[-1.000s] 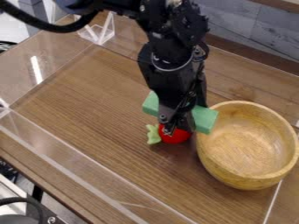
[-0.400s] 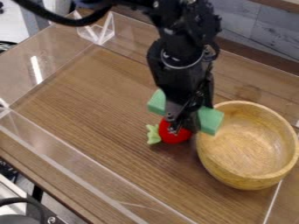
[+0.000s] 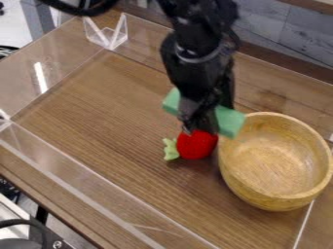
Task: Remove the green stick from the brown bowl and put it on the table
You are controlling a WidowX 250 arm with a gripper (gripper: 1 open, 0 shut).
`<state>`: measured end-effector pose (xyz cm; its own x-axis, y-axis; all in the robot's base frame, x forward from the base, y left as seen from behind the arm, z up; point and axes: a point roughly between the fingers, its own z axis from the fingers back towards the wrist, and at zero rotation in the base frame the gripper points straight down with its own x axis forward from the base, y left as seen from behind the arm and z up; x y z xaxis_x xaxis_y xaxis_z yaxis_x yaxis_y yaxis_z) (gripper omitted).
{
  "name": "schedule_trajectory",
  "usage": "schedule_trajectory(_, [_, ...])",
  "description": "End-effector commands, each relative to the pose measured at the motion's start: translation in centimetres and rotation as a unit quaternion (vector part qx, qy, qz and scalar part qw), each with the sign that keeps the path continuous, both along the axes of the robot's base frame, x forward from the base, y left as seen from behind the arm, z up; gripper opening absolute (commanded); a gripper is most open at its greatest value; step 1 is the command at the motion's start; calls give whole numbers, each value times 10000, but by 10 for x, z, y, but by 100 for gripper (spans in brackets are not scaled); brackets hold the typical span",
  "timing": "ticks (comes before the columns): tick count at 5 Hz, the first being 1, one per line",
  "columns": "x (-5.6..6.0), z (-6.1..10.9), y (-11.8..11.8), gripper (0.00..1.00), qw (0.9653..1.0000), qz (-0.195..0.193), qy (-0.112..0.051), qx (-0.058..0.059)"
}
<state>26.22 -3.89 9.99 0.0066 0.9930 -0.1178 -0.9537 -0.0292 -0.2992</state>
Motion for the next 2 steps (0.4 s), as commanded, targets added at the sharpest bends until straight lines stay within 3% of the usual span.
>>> schedule_trajectory(1, [3, 16, 18, 0, 9997, -158, -179, -52])
schedule_trajectory(2, [-7, 15, 47, 0, 9996, -186, -230, 0])
